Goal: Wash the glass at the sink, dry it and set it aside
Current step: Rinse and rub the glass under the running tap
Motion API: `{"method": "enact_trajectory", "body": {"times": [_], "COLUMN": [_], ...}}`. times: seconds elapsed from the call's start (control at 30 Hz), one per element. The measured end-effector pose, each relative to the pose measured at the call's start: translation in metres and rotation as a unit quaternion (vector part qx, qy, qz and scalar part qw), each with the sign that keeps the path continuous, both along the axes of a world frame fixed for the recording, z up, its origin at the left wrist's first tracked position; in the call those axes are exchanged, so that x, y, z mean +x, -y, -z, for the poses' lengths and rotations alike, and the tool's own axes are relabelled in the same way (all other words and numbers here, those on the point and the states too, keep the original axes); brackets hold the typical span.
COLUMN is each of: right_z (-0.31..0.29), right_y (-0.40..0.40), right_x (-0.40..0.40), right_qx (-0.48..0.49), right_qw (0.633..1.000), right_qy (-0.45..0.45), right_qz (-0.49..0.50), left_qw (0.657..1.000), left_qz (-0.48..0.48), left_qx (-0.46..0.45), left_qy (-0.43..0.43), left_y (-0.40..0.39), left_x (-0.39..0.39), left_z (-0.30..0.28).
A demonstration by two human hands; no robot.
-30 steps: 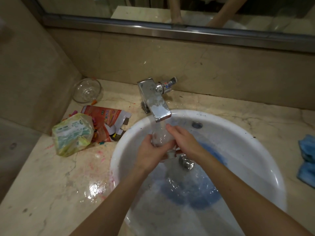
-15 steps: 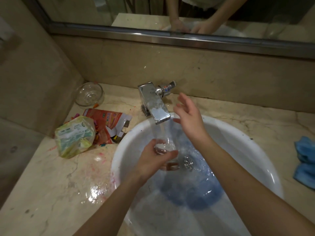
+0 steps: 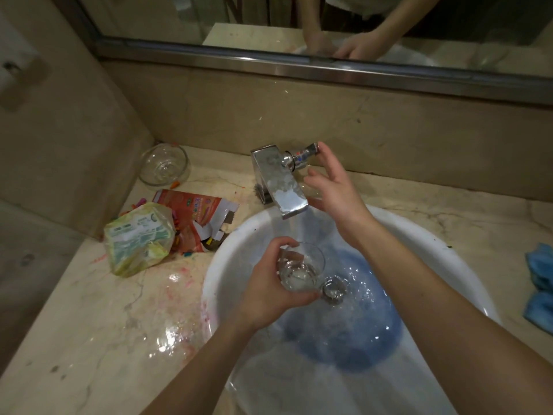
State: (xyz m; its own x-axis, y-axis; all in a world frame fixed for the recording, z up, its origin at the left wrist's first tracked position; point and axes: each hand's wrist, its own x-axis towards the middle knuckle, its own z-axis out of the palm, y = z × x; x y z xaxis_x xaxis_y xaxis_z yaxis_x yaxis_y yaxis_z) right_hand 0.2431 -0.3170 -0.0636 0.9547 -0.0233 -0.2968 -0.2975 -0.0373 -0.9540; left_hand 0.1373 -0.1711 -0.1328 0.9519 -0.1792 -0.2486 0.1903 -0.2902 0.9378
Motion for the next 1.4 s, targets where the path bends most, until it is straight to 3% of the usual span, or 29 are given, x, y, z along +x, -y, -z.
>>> {"method": "enact_trajectory", "body": {"times": [0.3,0.7,0.83,0.97,1.23,1.4], "right_z": [-0.002,0.002,0.025,0.060,0.083,0.086], "right_y": [-0.001,0.000,0.010,0.036,0.052,0.053], "right_x": [-0.001,-0.013,-0.038,-0.080,-0.137,-0.154], "right_qx": [0.000,-0.049,-0.023,-0.072,-0.055,-0.051], "right_qw": [1.000,0.995,0.998,0.980,0.991,0.994], "right_qy": [0.015,0.058,0.009,-0.069,-0.102,-0.094], "right_qz": [0.017,-0.067,0.061,0.170,0.059,0.035], "left_qw": [0.998,0.996,0.993,0.987,0.975,0.941], "left_qz": [-0.003,-0.017,0.000,0.002,0.049,0.104], "left_qx": [0.039,0.085,0.113,0.147,0.200,0.290], "left_qy": [0.045,0.026,-0.026,-0.062,-0.089,-0.142], "left_y": [0.000,0.001,0.003,0.010,0.034,0.044], "left_x": [-0.001,-0.001,-0.004,-0.009,-0.014,-0.015], "left_z": [-0.002,0.006,0.004,0.001,-0.003,-0.005]}}
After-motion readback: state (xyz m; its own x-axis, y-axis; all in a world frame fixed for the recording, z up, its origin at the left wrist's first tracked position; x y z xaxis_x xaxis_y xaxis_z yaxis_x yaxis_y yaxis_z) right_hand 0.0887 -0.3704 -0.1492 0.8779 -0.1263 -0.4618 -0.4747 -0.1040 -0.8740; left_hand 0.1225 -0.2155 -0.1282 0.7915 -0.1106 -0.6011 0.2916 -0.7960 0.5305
